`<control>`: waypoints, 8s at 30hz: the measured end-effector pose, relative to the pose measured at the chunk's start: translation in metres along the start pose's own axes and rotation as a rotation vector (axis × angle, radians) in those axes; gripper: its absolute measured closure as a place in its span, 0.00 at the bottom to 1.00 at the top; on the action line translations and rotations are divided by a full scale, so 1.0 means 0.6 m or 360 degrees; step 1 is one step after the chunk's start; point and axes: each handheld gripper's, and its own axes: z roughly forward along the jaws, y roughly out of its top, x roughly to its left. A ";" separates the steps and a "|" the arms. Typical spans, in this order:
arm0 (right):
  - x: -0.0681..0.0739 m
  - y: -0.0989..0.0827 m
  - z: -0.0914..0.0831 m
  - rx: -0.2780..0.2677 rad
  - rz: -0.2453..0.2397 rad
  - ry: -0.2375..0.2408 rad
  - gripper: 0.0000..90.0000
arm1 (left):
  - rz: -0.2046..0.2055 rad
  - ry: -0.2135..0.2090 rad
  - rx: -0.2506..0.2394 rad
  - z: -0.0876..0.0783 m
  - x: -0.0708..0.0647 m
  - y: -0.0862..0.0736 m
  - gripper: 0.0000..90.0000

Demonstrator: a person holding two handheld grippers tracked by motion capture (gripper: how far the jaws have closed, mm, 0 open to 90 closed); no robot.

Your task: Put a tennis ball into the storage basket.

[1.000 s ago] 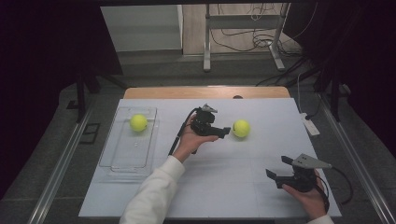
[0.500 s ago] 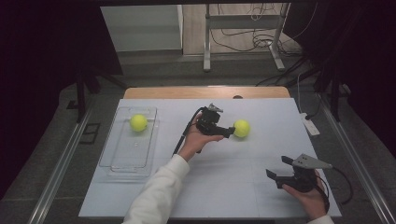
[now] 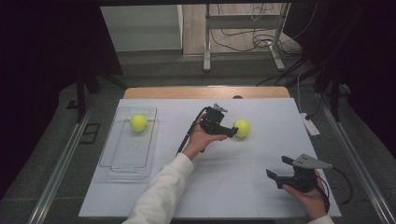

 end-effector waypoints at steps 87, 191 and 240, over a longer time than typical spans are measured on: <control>-0.004 -0.005 -0.008 -0.0007 0.0017 0.0001 0.16 | -0.0002 0.0004 0.0156 0.137 -0.011 0.029 0.26; -0.007 -0.007 -0.009 0.0010 0.0026 -0.0033 0.16 | 0.0121 -0.0008 -0.0110 -0.044 -0.035 0.011 0.30; -0.002 -0.007 -0.005 0.0029 0.0016 -0.0047 0.16 | 0.0057 0.0023 -0.0199 -0.122 0.000 -0.056 0.30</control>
